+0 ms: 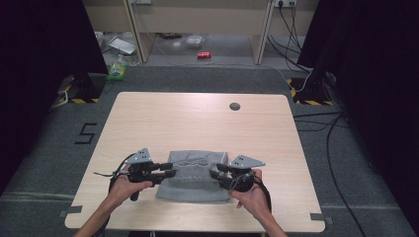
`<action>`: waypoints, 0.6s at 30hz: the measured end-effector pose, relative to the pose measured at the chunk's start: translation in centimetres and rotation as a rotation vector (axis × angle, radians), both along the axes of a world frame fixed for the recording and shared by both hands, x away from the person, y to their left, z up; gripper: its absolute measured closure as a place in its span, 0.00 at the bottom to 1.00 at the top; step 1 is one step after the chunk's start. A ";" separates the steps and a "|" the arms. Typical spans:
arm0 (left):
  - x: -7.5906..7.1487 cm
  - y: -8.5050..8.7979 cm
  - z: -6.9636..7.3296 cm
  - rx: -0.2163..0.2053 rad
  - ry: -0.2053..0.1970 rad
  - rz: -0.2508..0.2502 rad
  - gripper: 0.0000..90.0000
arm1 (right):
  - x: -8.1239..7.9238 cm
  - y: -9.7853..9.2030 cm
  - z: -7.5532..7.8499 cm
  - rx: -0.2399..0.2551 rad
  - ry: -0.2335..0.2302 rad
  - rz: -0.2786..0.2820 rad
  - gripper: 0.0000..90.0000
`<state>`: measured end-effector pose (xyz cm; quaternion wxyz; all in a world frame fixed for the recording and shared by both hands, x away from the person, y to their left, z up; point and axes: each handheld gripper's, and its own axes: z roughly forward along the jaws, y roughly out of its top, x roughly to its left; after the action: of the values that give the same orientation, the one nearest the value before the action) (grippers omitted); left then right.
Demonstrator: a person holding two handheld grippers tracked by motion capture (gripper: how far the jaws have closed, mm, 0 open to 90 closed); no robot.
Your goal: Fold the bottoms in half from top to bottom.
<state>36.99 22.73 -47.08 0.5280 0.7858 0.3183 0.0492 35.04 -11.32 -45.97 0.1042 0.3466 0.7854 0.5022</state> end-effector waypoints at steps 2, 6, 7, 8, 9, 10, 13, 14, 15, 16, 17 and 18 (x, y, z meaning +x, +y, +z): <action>0.3 0.1 0.2 -0.010 0.000 0.014 0.67 | 0.0 -0.2 0.2 0.010 0.004 -0.014 0.66; 1.0 0.2 0.3 -0.039 0.017 0.045 0.65 | 0.3 -0.5 0.2 0.019 0.010 -0.030 0.66; 1.1 0.2 0.2 -0.041 0.022 0.053 0.65 | 0.4 -0.5 0.1 0.020 0.014 -0.032 0.66; 1.2 0.2 0.2 -0.042 0.026 0.063 0.65 | 0.4 -0.5 0.1 0.018 0.014 -0.033 0.66; 1.2 0.2 0.1 -0.040 0.028 0.070 0.64 | 0.5 -0.5 0.0 0.018 0.017 -0.034 0.66; 1.1 0.2 0.1 -0.041 0.030 0.072 0.63 | 0.5 -0.4 0.0 0.018 0.019 -0.036 0.66; 0.7 -0.1 -0.1 -0.034 0.033 0.063 0.63 | 0.5 -0.2 -0.2 0.012 0.026 -0.031 0.66; 0.3 -0.3 -0.1 -0.027 0.032 0.056 0.63 | 0.4 -0.1 -0.2 0.009 0.027 -0.025 0.66; 0.0 -0.5 -0.2 -0.013 0.025 0.044 0.63 | 0.3 0.1 -0.2 0.005 0.027 -0.018 0.66; -0.5 -0.8 -0.3 0.011 0.016 0.036 0.62 | 0.1 0.2 -0.2 -0.001 0.025 -0.010 0.65; -0.9 -1.0 -0.4 0.029 0.011 0.027 0.62 | -0.2 0.5 -0.3 -0.010 0.024 0.003 0.65; -1.2 -1.3 -0.6 0.048 0.007 0.017 0.62 | -0.4 0.8 -0.3 -0.019 0.027 0.016 0.65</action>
<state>35.76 21.45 -47.69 0.5077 0.7955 0.3255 0.0586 34.63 -10.56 -46.26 0.0930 0.3462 0.7941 0.4909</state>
